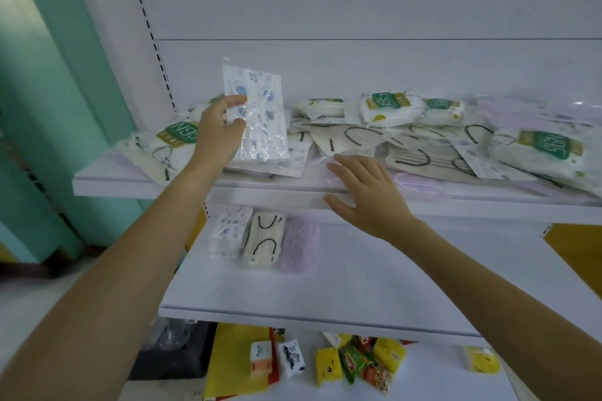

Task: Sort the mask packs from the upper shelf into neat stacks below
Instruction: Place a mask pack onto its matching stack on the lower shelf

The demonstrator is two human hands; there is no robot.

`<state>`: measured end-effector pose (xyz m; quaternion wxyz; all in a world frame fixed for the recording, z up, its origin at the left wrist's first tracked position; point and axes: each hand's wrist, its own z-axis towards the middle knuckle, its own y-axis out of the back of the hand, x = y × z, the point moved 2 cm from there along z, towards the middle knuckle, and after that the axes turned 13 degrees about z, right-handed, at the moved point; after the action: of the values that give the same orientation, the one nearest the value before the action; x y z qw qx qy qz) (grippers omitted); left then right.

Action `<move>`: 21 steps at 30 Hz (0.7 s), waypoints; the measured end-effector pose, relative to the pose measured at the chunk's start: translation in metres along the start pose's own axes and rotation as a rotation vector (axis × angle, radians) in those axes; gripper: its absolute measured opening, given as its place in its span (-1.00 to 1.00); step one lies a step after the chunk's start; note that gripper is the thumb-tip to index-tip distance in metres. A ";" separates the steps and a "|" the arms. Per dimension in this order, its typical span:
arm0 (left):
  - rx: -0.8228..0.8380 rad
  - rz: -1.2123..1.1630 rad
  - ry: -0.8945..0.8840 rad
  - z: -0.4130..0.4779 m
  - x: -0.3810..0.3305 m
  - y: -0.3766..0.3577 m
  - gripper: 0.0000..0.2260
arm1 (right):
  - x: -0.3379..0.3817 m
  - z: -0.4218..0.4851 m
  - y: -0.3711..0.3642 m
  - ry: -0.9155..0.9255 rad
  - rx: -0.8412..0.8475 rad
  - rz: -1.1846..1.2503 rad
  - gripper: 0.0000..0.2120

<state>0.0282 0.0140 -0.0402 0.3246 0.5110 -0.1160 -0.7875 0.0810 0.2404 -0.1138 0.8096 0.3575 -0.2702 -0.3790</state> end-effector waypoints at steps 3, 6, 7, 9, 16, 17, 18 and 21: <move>-0.058 0.000 0.040 0.000 0.010 0.020 -0.60 | 0.023 0.023 -0.020 0.055 0.086 0.033 -0.47; -0.103 0.017 0.068 -0.003 0.023 0.040 -0.60 | 0.042 0.051 -0.031 -0.010 0.226 0.009 -0.45; -0.118 0.021 0.079 -0.004 0.028 0.046 -0.61 | 0.044 0.058 -0.036 -0.015 0.268 -0.003 -0.44; -0.148 0.027 0.104 -0.005 0.037 0.058 -0.62 | 0.048 0.066 -0.043 0.018 0.278 -0.014 -0.46; -0.175 0.073 0.143 -0.018 0.055 0.068 -0.63 | 0.059 0.045 -0.050 0.104 -0.010 0.167 -0.82; -0.175 0.082 0.149 -0.021 0.057 0.066 -0.63 | 0.060 0.045 -0.046 0.057 -0.078 0.234 -0.81; -0.180 0.100 0.155 -0.025 0.059 0.063 -0.63 | 0.061 0.045 -0.039 -0.036 -0.150 0.331 -0.79; -0.224 0.135 0.133 -0.043 0.057 0.055 -0.68 | 0.059 0.049 -0.026 -0.335 -0.350 0.677 -0.72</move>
<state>0.0719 -0.0573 -0.0728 0.4389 0.5135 -0.0400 -0.7363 0.0693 0.1624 -0.0950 0.8820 0.0390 -0.4318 -0.1846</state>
